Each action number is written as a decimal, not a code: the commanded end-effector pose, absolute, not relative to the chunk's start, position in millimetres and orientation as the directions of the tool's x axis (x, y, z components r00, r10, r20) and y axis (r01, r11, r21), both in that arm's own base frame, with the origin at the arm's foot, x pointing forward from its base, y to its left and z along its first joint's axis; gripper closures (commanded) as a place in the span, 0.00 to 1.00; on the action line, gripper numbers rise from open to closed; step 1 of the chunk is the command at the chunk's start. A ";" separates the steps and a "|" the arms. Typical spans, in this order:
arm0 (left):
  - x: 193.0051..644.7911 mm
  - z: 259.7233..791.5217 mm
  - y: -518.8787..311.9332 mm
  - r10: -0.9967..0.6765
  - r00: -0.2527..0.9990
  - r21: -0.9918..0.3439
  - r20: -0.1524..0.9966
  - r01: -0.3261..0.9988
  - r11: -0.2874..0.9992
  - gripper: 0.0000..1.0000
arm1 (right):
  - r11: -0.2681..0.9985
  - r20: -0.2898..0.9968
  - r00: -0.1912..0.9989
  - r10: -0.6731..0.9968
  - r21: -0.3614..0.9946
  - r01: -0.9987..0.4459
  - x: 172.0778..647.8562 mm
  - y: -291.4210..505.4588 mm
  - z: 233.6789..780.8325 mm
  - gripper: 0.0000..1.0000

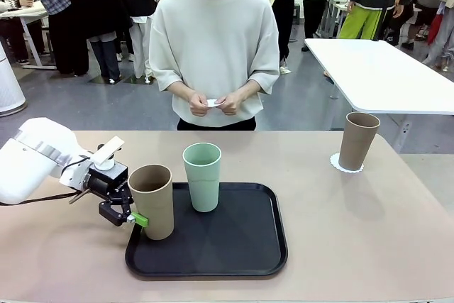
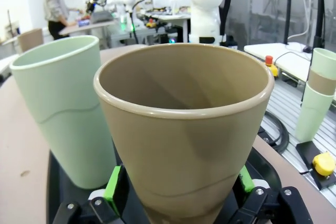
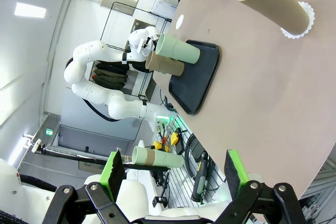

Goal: Place coasters on the table and set cups on them.
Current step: Take one Reusable plastic cup from the Flat Tray and place it on a coaster set by the human.

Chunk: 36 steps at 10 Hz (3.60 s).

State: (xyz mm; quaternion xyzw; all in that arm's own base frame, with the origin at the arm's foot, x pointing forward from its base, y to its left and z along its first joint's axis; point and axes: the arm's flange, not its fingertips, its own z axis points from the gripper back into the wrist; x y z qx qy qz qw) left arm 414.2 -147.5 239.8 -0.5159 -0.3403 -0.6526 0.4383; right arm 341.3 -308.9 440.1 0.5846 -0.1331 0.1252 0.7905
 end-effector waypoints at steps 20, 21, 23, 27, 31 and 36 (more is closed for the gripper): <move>376.9 450.2 -110.7 -0.273 -0.035 -0.010 0.961 0.987 -0.162 0.25 | 0.284 0.363 0.931 0.034 0.890 -0.358 340.4 -307.0 440.1 0.00; 381.8 449.6 -112.1 -0.263 -0.053 -0.015 0.963 0.967 -0.253 0.25 | 0.284 0.363 0.931 0.034 0.890 -0.358 340.4 -307.0 440.1 0.00; 381.8 449.6 -112.1 -0.263 -0.053 -0.015 0.963 0.967 -0.253 0.25 | 0.284 0.363 0.931 0.034 0.890 -0.358 340.4 -307.0 440.1 0.00; 439.2 449.4 -50.5 -0.174 -0.149 0.102 0.974 0.962 -0.254 0.16 | 0.284 0.363 0.931 0.034 0.890 -0.358 340.4 -307.0 440.1 0.00; 488.2 434.8 82.4 -0.253 -0.103 0.090 0.962 0.994 -0.062 0.16 | 0.284 0.363 0.931 0.034 0.890 -0.358 340.4 -307.0 440.1 0.00; 514.9 422.5 142.8 -0.182 0.091 -0.070 0.979 0.990 0.120 0.16 | 0.284 0.363 0.931 0.034 0.890 -0.358 340.4 -307.0 440.1 0.00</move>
